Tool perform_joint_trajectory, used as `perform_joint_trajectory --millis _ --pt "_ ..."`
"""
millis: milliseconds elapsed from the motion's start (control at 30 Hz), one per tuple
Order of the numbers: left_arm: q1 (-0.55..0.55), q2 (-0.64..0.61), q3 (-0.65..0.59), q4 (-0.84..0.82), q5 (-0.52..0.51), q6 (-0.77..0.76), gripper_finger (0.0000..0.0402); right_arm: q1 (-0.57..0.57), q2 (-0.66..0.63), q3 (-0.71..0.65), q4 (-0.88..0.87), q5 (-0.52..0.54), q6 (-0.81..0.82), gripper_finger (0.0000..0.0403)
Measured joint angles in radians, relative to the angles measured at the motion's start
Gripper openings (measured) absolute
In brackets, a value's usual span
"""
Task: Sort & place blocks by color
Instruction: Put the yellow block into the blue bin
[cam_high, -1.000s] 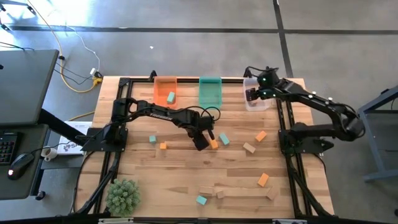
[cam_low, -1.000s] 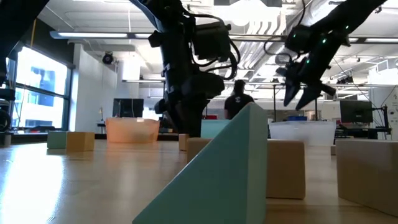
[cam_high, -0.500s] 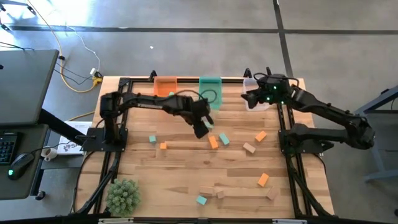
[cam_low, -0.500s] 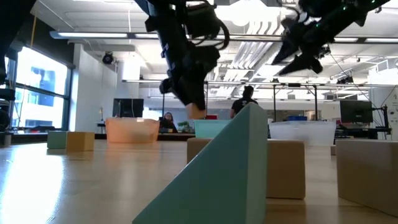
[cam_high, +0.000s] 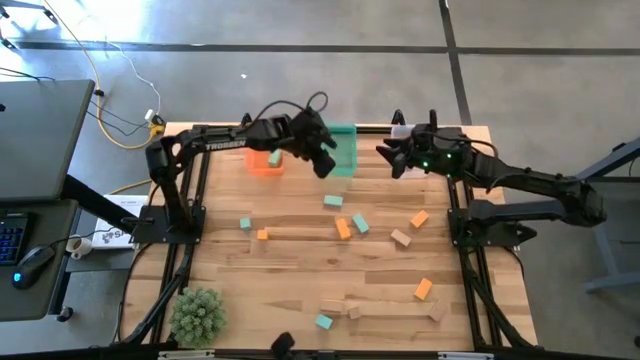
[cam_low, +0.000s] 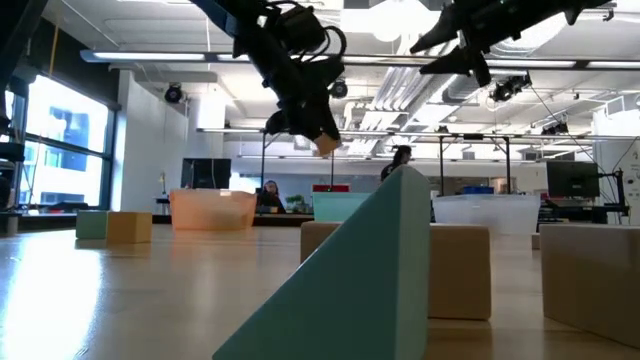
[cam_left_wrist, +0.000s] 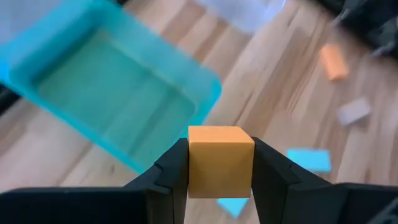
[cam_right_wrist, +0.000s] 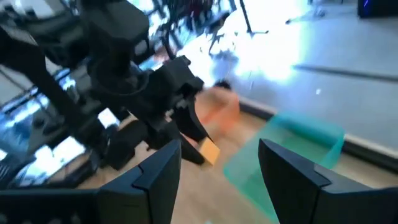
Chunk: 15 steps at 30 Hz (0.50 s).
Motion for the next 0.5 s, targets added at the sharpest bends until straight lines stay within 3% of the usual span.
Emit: perform_joint_trajectory --millis 167,333,500 --pt "0.042 0.009 0.002 0.103 0.022 0.036 0.0105 0.046 0.000 0.000 0.061 0.042 0.002 0.0202" --pt "0.070 0.041 0.002 0.125 0.022 0.041 0.0113 0.100 0.001 0.000 0.067 0.058 0.026 0.0202" --pt "0.085 0.074 0.002 0.127 0.022 0.044 0.0113 0.151 0.022 0.000 0.068 0.140 0.055 0.0202"
